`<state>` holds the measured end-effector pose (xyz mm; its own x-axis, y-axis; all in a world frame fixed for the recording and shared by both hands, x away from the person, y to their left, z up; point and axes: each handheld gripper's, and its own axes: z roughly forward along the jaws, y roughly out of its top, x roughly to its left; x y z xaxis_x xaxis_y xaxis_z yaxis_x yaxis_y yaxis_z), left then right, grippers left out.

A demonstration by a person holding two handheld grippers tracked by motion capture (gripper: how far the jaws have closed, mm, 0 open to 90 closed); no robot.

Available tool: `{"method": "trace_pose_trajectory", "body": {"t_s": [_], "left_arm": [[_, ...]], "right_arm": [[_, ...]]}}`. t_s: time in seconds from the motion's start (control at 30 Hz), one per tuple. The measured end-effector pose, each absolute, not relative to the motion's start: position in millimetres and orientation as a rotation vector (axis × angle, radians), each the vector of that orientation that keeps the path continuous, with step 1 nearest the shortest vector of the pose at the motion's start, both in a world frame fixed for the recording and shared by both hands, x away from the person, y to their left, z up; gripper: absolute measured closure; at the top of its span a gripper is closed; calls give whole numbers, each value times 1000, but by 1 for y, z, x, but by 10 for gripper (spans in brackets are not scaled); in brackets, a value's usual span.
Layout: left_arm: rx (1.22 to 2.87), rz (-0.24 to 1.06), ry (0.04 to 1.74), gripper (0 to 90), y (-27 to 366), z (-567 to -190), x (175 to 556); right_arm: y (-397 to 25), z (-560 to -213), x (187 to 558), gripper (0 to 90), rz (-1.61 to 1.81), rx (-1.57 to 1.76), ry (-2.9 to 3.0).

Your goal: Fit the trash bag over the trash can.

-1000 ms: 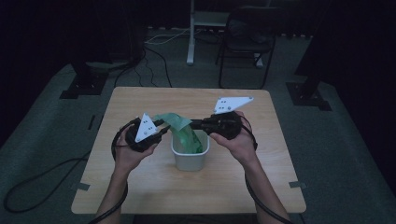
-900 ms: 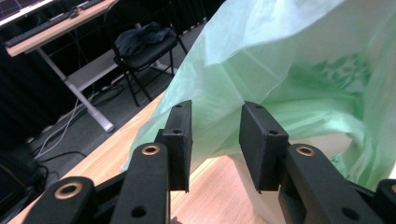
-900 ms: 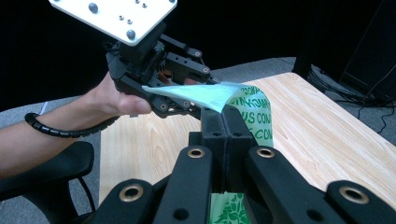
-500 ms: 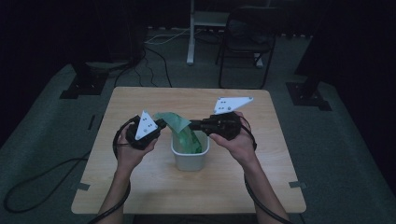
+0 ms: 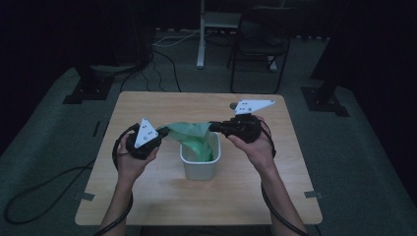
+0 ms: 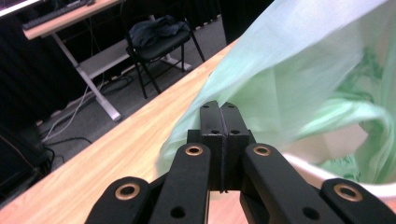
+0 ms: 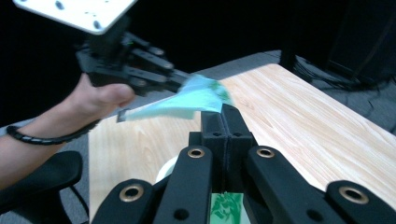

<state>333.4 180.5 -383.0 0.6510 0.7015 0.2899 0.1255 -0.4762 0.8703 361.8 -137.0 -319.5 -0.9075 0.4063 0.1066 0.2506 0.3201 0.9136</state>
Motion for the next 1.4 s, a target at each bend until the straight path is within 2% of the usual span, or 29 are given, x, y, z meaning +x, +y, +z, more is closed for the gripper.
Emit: {"method": "trace_pose_trajectory", "body": {"t_s": [0.53, 0.77, 0.93, 1.33, 1.4], "left_arm": [[1937, 732, 767, 900, 219, -403, 333], [1942, 720, 751, 900, 214, -407, 333], [1968, 774, 699, 900, 205, -400, 328], [1965, 778, 618, 621, 192, -388, 327], [1962, 775, 612, 607, 189, -386, 329]], "right_arm": [[-163, -362, 403, 900, 1438, 1021, 2377], [-169, -367, 405, 900, 1461, 1047, 2381], [-170, -363, 403, 900, 1467, 1023, 2380], [-169, -365, 403, 900, 1475, 1014, 2393], [-168, -365, 404, 900, 1476, 1013, 2395]]}}
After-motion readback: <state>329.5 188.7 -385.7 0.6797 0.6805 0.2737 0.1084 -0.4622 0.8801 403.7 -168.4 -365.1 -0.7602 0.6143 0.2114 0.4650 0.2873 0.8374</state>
